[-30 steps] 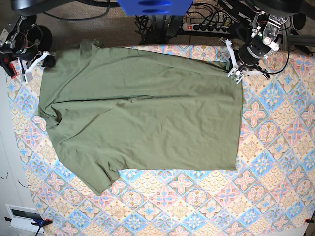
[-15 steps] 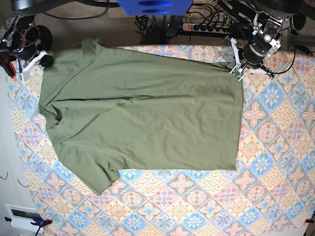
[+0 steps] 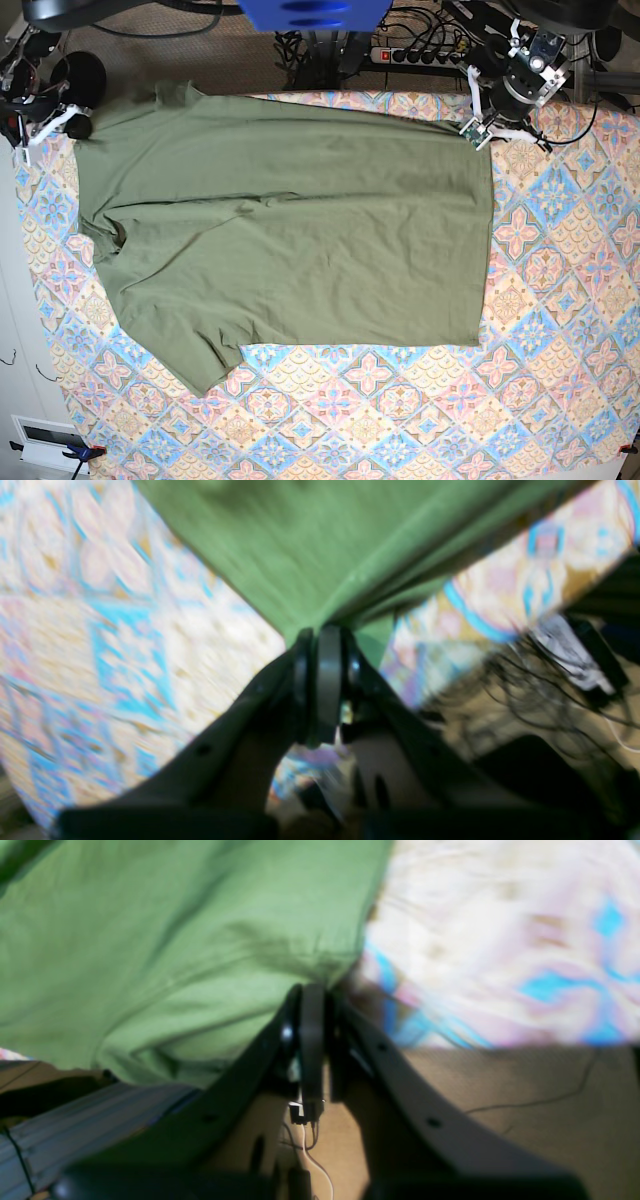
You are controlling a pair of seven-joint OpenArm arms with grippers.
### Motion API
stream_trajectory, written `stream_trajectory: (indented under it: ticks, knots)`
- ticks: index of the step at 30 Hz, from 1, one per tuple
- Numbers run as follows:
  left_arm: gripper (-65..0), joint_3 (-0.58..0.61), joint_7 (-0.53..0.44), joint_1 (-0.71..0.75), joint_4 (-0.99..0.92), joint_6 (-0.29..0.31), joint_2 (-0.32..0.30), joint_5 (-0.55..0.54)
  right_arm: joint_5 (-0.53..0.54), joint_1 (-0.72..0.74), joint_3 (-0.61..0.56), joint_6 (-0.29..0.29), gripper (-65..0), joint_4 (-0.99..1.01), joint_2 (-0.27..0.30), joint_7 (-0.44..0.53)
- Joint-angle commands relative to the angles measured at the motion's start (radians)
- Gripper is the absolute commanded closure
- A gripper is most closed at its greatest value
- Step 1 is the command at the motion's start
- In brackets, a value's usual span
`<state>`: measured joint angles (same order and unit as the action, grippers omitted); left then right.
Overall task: Layout the t-shirt on the table in an organized manner, then fold the t-shirt properly
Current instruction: 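Pull the shirt edge taut between both grippers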
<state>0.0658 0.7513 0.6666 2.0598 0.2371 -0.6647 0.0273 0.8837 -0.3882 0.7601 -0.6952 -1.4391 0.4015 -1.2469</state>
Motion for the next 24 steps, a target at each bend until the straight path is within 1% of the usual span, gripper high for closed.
stream_trajectory:
  ticks: [1,7,9,13,15,17,19,24]
  knots:
    - [0.0,-0.005,-0.013,0.003,0.017,-0.011,-0.013,0.026,0.024,0.002,0.020,-0.003,-1.1,-0.015,0.024,0.014]
    - [0.0,0.013,-0.016,0.003,0.017,-0.011,-0.011,0.046,0.165,0.004,0.072,-0.003,-1.1,-0.015,0.027,0.014]
    - [0.0,0.027,-0.016,0.003,0.017,-0.011,-0.011,0.046,0.170,0.005,0.092,-0.003,-1.1,-0.015,0.043,0.014]
    - [0.0,0.027,-0.016,-0.003,0.017,-0.011,-0.011,0.046,0.176,0.005,0.124,-0.003,-1.1,-0.015,0.044,0.014]
    - [0.0,0.024,-0.034,-0.015,0.017,-0.012,-0.008,0.046,0.176,0.034,0.128,-0.003,-1.1,-0.018,0.044,0.014]
    - [0.0,0.027,-0.062,-0.026,0.017,-0.014,-0.007,0.046,0.176,0.071,0.131,-0.003,-1.1,-0.035,0.044,-0.009]
    - [0.0,0.029,-0.068,-0.026,0.017,-0.014,-0.007,0.046,0.176,0.097,0.143,-0.003,-1.1,-0.059,0.044,-0.030]
    - [0.0,0.030,-0.069,-0.021,0.017,-0.014,-0.007,0.044,0.176,0.119,0.218,-0.003,-1.1,-0.101,0.044,-0.070]
